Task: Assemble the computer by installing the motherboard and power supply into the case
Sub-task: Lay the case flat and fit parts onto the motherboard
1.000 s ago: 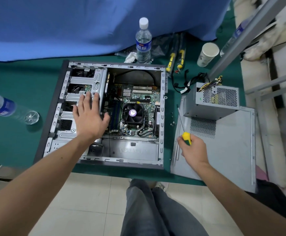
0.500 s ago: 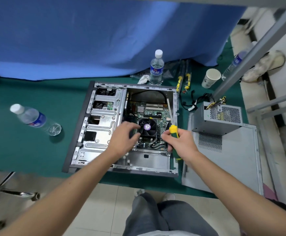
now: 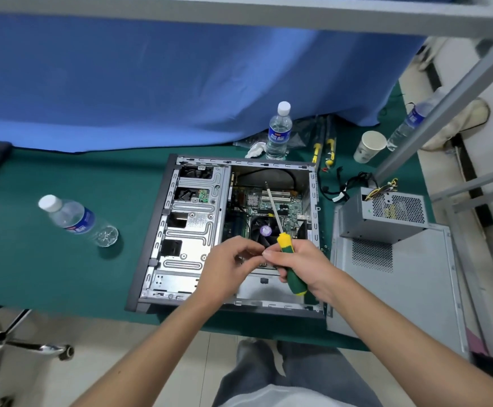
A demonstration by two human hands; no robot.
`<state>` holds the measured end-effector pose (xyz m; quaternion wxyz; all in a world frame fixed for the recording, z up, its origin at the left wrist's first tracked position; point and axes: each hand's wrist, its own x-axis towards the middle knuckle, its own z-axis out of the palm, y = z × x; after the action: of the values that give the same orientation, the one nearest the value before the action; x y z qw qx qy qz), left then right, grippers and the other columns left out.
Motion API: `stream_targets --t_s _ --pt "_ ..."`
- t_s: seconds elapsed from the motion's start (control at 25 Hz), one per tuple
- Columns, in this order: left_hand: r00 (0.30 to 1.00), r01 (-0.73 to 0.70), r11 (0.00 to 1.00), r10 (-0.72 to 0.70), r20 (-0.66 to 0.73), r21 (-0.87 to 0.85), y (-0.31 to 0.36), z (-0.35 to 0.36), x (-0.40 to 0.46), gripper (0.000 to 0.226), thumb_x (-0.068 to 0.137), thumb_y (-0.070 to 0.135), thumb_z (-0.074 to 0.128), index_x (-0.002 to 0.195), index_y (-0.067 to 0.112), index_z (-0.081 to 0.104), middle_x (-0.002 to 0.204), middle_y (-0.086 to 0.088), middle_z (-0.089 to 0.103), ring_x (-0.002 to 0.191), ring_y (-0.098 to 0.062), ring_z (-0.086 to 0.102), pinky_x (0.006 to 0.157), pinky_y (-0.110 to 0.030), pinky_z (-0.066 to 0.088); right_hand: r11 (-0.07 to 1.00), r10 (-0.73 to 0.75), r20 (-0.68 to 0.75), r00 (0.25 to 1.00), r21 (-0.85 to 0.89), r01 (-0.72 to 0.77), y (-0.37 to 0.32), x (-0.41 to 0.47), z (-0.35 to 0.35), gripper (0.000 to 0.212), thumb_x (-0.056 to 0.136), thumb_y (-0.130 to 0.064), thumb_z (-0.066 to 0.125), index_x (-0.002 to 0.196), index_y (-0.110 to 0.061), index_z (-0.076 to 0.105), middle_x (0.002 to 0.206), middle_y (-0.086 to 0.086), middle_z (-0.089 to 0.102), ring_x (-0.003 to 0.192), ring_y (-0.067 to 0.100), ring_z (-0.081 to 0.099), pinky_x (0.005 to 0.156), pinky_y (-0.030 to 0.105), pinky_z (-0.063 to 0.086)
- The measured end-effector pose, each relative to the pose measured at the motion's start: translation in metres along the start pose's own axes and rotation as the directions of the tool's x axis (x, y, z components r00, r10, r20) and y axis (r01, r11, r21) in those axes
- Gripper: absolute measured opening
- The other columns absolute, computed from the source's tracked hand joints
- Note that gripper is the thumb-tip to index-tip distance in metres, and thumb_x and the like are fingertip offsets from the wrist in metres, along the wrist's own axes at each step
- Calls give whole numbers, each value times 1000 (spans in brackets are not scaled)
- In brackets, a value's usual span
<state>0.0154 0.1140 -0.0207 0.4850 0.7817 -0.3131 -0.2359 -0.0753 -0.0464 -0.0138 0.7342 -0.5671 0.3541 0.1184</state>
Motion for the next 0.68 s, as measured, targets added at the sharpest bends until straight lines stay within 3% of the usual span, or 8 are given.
stream_targets --t_s 0.24,0.36,0.44,0.48,0.56,0.6,0.68 --pt "999 -45 999 45 11 8 2 2 1 8 84 17 77 92 17 78 82 8 70 75 -10 65 69 -31 53 999 38 7 999 18 -38 -4 -4 -5 11 85 -12 76 90 -5 70 70 6 66 51 13 52 51 26 47" --pt "1000 21 999 -20 16 -50 -1 -3 2 7 87 15 74 92 19 77 83 10 71 76 -8 65 72 -27 54 998 -6 24 1000 -64 7 -8 -4 -7 13 88 -18 74 90 -6 70 71 7 66 52 13 51 51 26 46" --pt "996 90 988 -92 -6 -127 -6 -10 2 9 89 15 72 93 22 75 84 10 72 79 -8 67 74 -26 55 969 -66 5 998 -240 65 -12 -6 -11 24 88 -33 71 79 -11 65 60 -1 60 49 12 50 49 23 44" --pt "992 116 980 -121 -22 -163 -7 -14 1 12 89 15 72 93 26 75 84 10 72 80 -8 68 73 -24 56 901 -121 -10 993 -421 106 -15 -7 -14 32 87 -41 70 70 -15 61 53 -6 55 46 10 49 47 19 41" --pt "985 148 961 -165 -58 -232 -9 -23 -1 21 88 15 73 88 35 74 82 10 73 77 -7 68 68 -21 55 565 -262 11 965 -809 163 -18 -8 -24 44 88 -50 64 58 -19 53 47 -9 50 43 6 47 43 17 35" --pt "980 157 956 -181 -79 -249 -11 -28 -1 22 88 15 73 87 37 74 82 9 73 77 -7 68 69 -19 55 381 -307 38 951 -911 160 -19 -10 -27 45 90 -51 61 58 -20 53 49 -9 52 45 6 49 44 19 36" --pt "974 159 954 -194 -118 -254 -15 -36 0 20 86 15 75 88 35 74 84 7 74 78 -9 68 72 -20 54 202 -346 46 937 -972 123 -20 -12 -33 40 92 -50 57 63 -22 55 56 -8 56 53 7 55 48 24 40"
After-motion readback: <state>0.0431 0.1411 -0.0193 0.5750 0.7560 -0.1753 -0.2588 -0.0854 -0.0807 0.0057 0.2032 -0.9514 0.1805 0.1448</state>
